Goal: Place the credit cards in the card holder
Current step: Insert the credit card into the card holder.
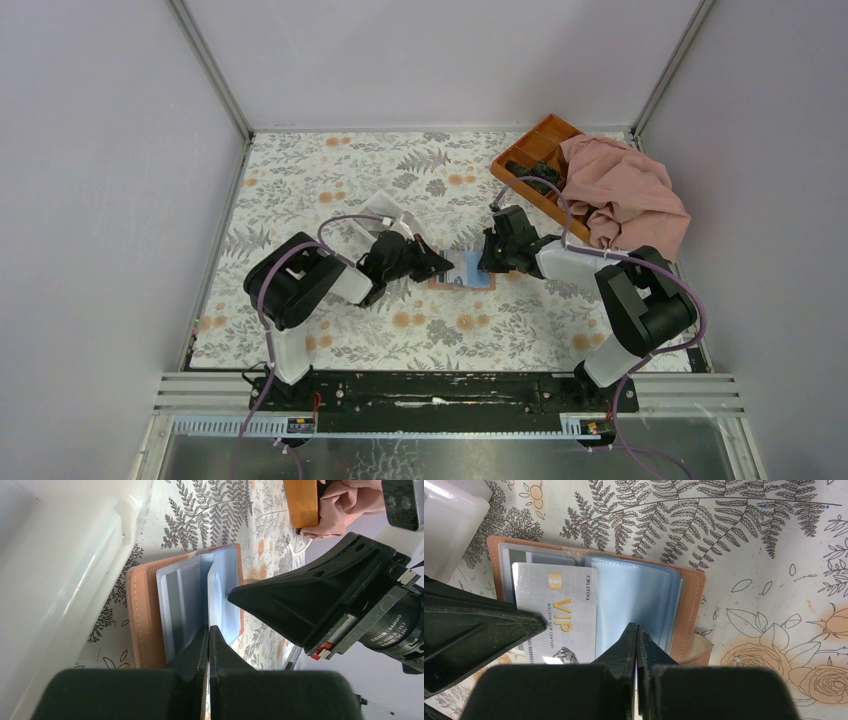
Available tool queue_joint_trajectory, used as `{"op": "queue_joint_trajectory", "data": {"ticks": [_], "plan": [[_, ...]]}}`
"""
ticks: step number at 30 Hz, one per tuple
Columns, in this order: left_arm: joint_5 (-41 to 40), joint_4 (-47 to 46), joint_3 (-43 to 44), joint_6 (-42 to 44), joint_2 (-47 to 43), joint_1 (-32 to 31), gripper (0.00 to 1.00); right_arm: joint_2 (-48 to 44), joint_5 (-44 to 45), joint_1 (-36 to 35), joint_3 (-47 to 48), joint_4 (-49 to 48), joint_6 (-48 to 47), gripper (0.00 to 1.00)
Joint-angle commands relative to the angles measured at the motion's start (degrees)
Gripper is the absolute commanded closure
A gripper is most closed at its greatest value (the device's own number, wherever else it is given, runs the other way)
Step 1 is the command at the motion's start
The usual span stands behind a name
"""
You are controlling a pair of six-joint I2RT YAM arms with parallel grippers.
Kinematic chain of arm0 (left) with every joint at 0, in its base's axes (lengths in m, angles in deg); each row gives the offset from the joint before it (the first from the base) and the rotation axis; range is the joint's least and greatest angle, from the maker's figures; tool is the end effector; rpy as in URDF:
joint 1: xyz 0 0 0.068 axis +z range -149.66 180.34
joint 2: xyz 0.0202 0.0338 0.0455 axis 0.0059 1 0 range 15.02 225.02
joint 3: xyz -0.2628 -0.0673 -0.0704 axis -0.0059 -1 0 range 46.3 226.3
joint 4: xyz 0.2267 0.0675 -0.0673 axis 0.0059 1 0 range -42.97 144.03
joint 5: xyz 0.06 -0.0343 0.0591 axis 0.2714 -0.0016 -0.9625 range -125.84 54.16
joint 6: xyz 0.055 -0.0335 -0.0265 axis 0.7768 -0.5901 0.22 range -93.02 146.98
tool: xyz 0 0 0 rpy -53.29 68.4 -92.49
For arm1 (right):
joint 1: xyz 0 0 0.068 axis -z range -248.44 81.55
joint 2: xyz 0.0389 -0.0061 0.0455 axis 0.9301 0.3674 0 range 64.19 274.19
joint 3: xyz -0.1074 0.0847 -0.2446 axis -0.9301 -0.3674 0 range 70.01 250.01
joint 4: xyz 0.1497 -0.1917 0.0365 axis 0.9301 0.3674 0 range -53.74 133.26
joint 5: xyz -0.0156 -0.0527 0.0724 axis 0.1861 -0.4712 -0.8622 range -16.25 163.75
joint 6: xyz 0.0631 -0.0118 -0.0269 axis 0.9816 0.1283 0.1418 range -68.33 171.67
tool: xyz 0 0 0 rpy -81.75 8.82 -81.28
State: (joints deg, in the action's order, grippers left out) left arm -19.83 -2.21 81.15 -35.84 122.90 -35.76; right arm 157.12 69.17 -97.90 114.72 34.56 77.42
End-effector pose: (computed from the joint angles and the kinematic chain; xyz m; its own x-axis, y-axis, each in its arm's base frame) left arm 0.2695 -0.2159 0.1194 -0.8340 -0.4502 -0.3189 0.0618 0.4983 -0.8648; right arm 0.2767 0.1616 0.1598 -0.8028 0.0441 -0.5946 -0.2100 0.9125 0.3512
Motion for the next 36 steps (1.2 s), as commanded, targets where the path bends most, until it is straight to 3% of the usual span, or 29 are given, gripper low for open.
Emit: {"op": "queue_joint_trajectory", "data": {"ticks": [1,17,36], "plan": [[-3.35,5.36,1.45,4.51,-2.56,-0.47,1.0,0.29,1.66,0.18,-1.46,2.22,-0.61,1.0],[-3.61,11.73,4.62,8.65,-3.34,-0.17,1.0,0.21,1.59,0.11,-1.6,2.16,-0.73,1.0],[4.45,15.98,8.03,11.41,-3.07,2.87,1.0,1.52,1.32,0.25,-1.16,2.22,-0.8,1.0]]}}
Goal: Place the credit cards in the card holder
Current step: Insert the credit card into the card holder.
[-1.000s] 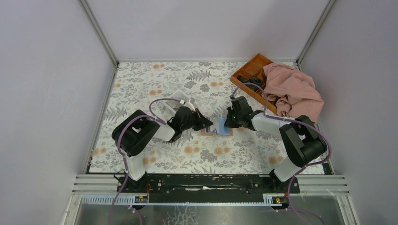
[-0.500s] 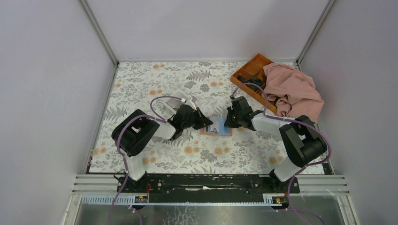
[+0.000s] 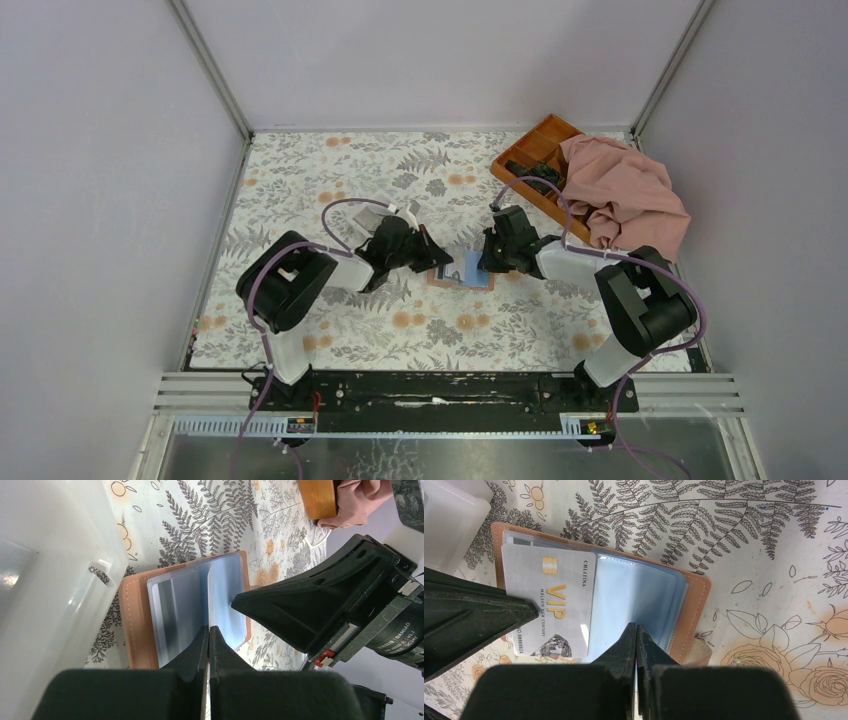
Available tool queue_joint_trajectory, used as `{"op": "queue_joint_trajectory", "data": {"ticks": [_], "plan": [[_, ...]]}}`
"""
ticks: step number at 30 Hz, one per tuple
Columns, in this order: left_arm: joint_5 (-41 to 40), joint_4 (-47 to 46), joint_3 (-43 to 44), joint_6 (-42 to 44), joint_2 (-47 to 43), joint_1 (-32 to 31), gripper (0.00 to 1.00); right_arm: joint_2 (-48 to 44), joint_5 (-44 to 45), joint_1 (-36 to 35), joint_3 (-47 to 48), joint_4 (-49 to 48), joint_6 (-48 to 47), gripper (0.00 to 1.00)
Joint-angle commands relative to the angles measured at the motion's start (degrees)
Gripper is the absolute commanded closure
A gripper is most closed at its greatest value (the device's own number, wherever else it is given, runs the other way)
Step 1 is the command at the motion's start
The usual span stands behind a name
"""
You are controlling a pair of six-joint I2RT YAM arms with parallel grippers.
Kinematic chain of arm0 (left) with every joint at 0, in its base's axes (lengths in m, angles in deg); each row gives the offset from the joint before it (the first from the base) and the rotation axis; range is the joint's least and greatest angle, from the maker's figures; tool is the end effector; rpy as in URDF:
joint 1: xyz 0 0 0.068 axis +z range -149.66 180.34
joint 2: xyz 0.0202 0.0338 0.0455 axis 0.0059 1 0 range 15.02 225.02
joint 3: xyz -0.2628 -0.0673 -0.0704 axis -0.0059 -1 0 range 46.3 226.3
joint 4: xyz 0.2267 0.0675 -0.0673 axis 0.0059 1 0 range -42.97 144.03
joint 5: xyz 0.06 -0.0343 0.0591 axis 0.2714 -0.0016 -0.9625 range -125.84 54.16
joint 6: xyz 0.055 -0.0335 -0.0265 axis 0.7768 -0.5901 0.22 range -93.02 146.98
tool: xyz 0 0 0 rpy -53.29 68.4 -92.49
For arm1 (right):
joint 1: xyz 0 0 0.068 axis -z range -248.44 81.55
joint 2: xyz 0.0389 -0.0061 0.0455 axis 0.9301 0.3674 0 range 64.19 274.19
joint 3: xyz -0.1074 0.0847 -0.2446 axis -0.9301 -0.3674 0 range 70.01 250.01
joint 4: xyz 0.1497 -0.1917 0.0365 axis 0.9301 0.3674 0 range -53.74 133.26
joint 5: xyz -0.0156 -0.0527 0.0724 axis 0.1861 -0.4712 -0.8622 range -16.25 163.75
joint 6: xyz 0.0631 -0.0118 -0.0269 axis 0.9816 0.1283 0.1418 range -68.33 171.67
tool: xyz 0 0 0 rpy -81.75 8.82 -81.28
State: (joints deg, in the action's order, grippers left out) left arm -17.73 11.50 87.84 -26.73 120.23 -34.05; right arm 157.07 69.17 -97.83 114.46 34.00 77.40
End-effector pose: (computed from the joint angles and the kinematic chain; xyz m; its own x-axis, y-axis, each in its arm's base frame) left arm 0.2863 -0.2174 0.1374 -0.8454 -0.3499 -0.4037 0.1378 0.5873 -0.7975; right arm 0.2768 0.1612 0.1597 -0.7995 0.0465 -0.5988 -0.2110 0.9117 0.3526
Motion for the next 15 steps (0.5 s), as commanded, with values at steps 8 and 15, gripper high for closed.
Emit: {"op": "queue_joint_trajectory", "data": {"ticks": [8,15], "plan": [[4.09,3.36,1.89,2.91,-0.18,2.14,1.0,1.86,1.15,0.19,-0.68,2.87,-0.73,1.0],[4.81,0.98,1.22,1.77,1.12,2.15,1.0,1.89,1.15,0.21,-0.92,2.85,-0.78,1.0]]}}
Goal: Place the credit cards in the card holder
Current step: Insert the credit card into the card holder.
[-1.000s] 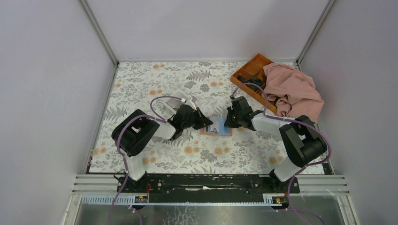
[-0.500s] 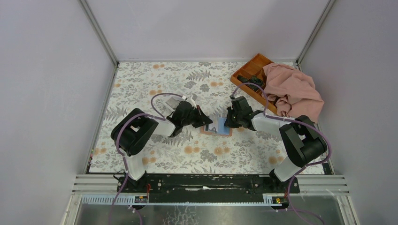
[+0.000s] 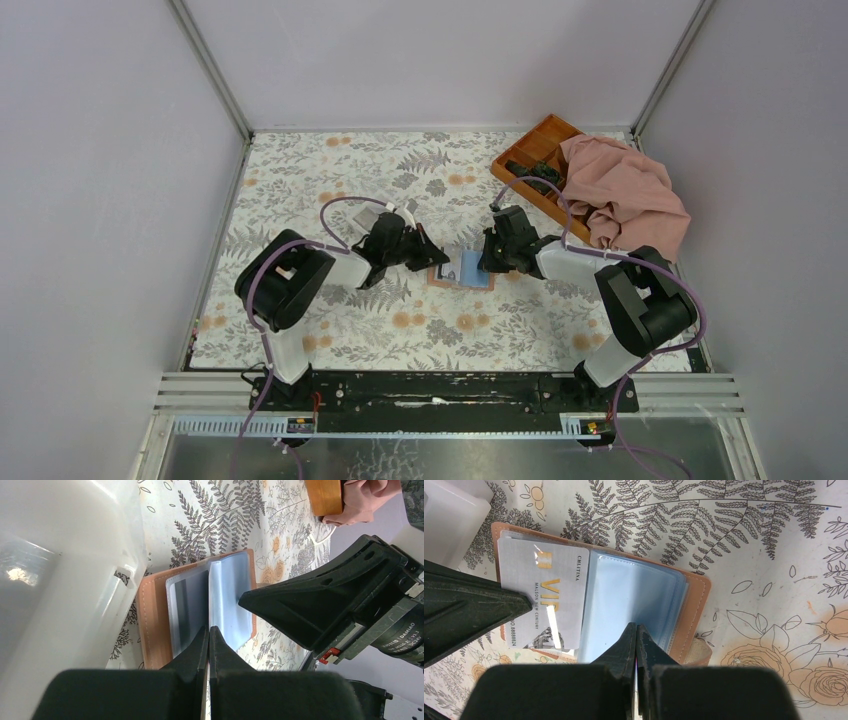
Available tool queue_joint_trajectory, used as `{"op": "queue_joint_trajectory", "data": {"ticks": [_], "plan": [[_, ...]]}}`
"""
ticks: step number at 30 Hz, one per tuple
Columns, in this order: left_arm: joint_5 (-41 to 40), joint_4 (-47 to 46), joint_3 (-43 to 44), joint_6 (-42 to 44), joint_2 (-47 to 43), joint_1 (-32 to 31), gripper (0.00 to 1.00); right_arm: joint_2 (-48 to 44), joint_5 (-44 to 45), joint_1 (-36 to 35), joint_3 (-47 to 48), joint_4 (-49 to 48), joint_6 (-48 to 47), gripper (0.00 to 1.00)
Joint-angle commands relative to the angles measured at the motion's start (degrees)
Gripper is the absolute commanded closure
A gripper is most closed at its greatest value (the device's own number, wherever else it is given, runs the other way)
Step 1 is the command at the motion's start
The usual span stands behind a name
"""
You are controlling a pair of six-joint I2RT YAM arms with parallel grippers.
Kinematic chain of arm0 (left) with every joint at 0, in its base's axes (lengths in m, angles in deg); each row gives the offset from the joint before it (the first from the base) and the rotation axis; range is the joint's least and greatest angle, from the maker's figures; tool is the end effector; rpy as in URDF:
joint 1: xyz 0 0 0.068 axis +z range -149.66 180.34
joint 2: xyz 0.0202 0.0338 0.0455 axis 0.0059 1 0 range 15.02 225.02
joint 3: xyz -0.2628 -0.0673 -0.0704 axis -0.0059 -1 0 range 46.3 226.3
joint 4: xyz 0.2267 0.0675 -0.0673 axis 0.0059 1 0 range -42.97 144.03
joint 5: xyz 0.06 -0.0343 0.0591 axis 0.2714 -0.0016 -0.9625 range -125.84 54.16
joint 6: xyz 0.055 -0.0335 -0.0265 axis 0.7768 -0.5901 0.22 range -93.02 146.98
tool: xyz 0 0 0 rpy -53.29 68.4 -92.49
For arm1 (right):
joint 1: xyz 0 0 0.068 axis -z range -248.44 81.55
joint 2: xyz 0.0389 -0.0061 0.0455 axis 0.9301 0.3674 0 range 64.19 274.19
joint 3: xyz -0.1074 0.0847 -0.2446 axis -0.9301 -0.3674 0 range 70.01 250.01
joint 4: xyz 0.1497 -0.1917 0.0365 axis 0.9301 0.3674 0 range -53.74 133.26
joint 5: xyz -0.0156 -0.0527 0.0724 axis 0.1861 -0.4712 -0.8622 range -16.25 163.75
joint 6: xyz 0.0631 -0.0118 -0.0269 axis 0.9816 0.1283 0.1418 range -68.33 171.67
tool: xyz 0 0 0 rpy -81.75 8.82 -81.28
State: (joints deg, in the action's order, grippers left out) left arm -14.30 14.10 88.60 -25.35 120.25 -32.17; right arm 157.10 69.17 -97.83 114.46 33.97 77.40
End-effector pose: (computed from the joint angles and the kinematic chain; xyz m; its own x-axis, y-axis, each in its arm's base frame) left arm 0.2911 -0.2102 0.1363 -0.8656 -0.3215 -0.3839 0.1355 0.5876 -0.7977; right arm 0.2769 0.1612 0.1596 -0.7995 0.0465 -0.5988 -0.2110 0.9117 0.3526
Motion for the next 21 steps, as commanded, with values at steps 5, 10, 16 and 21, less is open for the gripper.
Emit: {"op": "queue_joint_trajectory", "data": {"ticks": [5,10,16,21], "plan": [[2.18,-2.72,0.38,-0.57,1.02,0.24,1.0,1.95,1.15,0.16,-0.94,2.7,-0.77,1.0],[2.02,-1.35,0.27,-0.23,-1.14,0.26,1.0,2.01,1.1,0.2,-0.99,2.71,-0.72,1.0],[2.42,-1.5,0.31,-1.01,-1.61,0.21,1.0,2.0,0.87,0.19,-1.03,2.54,-0.66,1.0],[2.66,-1.94,0.2,-1.69,-1.76,0.22,1.0,1.95,0.89,0.18,-1.03,2.53,-0.66,1.0]]}}
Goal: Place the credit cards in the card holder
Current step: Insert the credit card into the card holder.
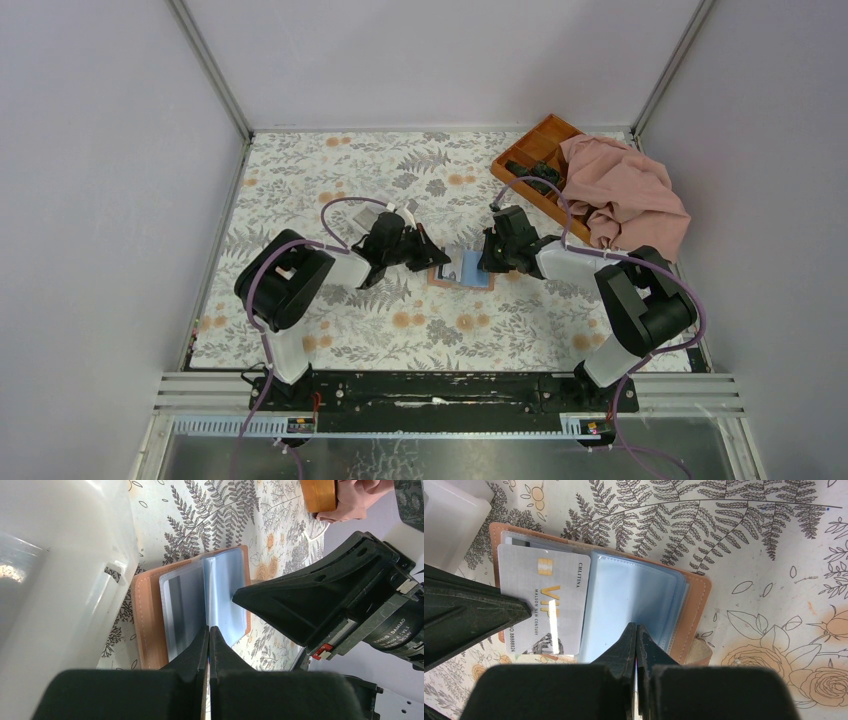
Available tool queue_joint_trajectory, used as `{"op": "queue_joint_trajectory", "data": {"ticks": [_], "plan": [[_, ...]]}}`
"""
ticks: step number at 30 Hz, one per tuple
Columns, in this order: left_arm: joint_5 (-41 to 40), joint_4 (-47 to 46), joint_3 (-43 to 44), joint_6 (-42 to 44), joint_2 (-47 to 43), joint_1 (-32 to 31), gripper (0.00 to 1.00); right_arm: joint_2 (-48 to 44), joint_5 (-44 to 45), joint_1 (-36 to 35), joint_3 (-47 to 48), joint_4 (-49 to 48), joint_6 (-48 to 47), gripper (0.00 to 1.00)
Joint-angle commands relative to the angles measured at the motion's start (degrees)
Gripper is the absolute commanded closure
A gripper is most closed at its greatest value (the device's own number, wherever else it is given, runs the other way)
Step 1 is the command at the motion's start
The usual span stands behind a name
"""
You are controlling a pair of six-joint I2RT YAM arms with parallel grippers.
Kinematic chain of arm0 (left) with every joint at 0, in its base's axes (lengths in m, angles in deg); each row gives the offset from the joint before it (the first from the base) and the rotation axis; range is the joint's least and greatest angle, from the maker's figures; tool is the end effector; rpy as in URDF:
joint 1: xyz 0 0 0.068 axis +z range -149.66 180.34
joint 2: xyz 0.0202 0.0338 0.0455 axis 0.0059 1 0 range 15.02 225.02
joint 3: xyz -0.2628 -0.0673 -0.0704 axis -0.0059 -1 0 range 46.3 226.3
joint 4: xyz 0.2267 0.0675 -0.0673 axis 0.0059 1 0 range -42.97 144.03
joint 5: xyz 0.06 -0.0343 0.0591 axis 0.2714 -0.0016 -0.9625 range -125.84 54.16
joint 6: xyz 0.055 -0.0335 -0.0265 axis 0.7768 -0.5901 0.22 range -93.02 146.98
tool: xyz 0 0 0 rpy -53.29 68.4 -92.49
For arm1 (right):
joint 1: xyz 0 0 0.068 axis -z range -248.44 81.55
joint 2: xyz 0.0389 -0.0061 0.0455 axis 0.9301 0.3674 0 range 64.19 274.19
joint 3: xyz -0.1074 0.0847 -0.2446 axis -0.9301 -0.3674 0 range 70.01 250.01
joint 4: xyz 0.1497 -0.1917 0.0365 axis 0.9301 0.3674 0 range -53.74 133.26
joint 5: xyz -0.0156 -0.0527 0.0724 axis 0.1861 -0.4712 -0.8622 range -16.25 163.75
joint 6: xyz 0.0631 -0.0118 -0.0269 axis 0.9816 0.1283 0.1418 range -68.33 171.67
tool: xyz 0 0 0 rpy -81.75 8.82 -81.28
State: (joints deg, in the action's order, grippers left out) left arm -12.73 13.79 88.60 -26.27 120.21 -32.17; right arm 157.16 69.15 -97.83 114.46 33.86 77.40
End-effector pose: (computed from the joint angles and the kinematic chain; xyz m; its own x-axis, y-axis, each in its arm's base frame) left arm 0.2901 -0.2113 0.1374 -0.8761 -0.3156 -0.3643 0.1335 0.5674 -0.8125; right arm 0.2771 0.1614 0.1594 -0.7992 0.0467 -0.5993 -0.2114 0.9114 0.3530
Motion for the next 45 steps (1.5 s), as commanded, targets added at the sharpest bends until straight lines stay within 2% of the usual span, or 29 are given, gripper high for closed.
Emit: {"op": "queue_joint_trajectory", "data": {"ticks": [1,19,45], "plan": [[1.17,-1.78,0.21,-0.98,-1.74,0.19,1.0,1.9,0.91,0.19,-0.98,2.56,-0.68,1.0],[1.0,-5.24,-0.99,-3.87,0.19,-0.41,1.0,1.89,0.73,0.21,-1.34,2.39,-0.6,1.0],[-5.93,-0.74,-0.99,-0.5,-1.22,-2.22,1.0,1.75,0.55,0.16,-1.34,2.46,-0.58,1.0]]}}
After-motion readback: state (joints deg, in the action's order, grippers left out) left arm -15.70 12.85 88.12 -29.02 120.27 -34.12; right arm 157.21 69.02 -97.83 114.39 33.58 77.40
